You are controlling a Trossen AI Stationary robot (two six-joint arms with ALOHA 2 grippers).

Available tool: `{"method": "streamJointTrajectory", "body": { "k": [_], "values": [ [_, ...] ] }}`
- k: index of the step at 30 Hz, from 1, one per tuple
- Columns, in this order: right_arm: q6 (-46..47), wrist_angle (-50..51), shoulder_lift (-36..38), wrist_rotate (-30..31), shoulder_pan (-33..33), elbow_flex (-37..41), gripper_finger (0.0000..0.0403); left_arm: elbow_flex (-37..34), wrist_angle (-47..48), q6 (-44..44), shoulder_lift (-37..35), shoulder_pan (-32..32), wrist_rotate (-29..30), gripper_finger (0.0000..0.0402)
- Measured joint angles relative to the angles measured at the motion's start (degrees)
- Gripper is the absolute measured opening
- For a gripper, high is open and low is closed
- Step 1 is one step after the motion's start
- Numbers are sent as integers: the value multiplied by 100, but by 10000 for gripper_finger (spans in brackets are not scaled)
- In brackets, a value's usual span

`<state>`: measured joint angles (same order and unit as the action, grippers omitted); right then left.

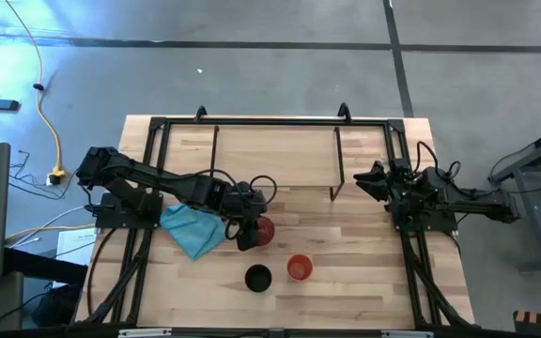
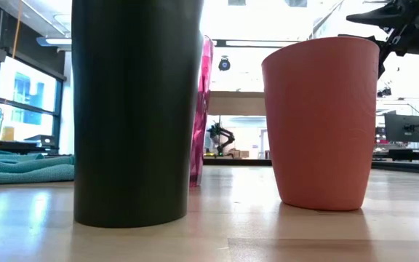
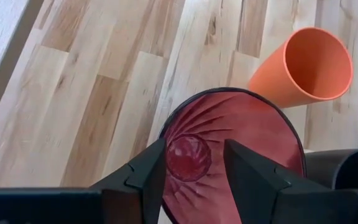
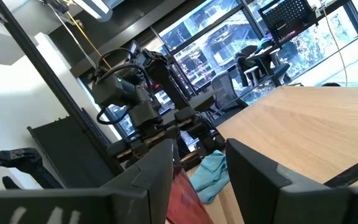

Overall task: Stack small to large cups/mugs on shelf
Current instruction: Put the red cup on the shelf

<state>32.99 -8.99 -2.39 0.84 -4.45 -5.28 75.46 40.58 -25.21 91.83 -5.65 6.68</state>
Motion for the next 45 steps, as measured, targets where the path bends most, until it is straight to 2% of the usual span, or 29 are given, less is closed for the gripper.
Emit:
{"method": "streamJointTrajectory", "body": {
  "k": [6,11,18,23,31,39,42,45],
  "values": [
    [0,4,2,1,0,0,142,258,137,91,-37,0,65,149],
    [1,17,1,1,0,0,142,580,792,323,-44,0,448,149],
    [0,17,0,0,0,0,142,579,1660,333,5,2,492,149],
    [0,17,1,2,0,0,142,574,1495,248,9,4,403,149],
    [0,17,0,2,0,2,142,169,793,58,9,4,-75,149],
    [2,17,1,2,0,2,142,-167,566,-228,11,7,43,148],
    [2,17,0,2,0,4,142,-214,580,-344,11,4,64,120],
    [2,17,0,2,-2,4,142,-214,563,-400,11,4,208,45]
  ]
}}
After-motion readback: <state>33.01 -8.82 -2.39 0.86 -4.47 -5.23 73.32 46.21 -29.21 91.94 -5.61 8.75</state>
